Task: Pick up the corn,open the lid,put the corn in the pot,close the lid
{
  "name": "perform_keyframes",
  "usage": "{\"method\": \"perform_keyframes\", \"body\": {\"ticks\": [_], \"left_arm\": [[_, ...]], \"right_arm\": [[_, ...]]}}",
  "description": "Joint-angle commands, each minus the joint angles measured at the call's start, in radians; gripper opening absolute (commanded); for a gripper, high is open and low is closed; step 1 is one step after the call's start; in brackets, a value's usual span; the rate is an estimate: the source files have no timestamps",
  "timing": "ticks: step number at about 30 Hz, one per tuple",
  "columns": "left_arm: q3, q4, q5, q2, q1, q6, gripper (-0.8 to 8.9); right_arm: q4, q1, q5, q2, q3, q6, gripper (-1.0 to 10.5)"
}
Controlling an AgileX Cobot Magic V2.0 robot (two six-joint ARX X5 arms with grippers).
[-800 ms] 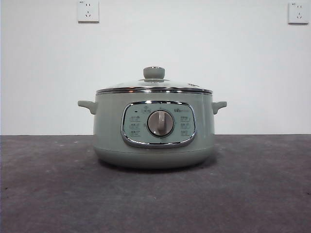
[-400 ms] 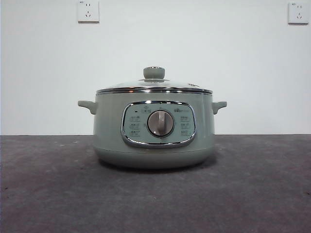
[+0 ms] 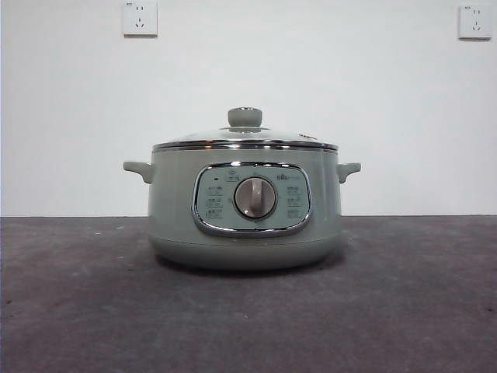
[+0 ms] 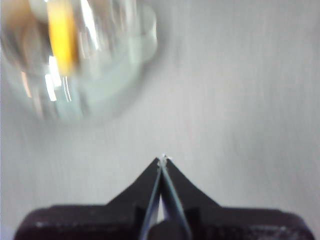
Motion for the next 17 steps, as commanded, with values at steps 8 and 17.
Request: {"method": "perform_keyframes", "body": {"ticks": [8, 17], "left_arm": [[-0.011, 0.003, -0.003, 0.038, 0.003, -0.006, -0.03], [-0.011, 0.004, -0.003, 0.083, 0.003, -0.006, -0.03]], "right_arm": [[1.029, -0.356, -0.153, -0.576, -0.945, -0.006, 0.0], [0.977, -0.416, -0.093, -0.819, -1.217, 0.027, 0.0]]}}
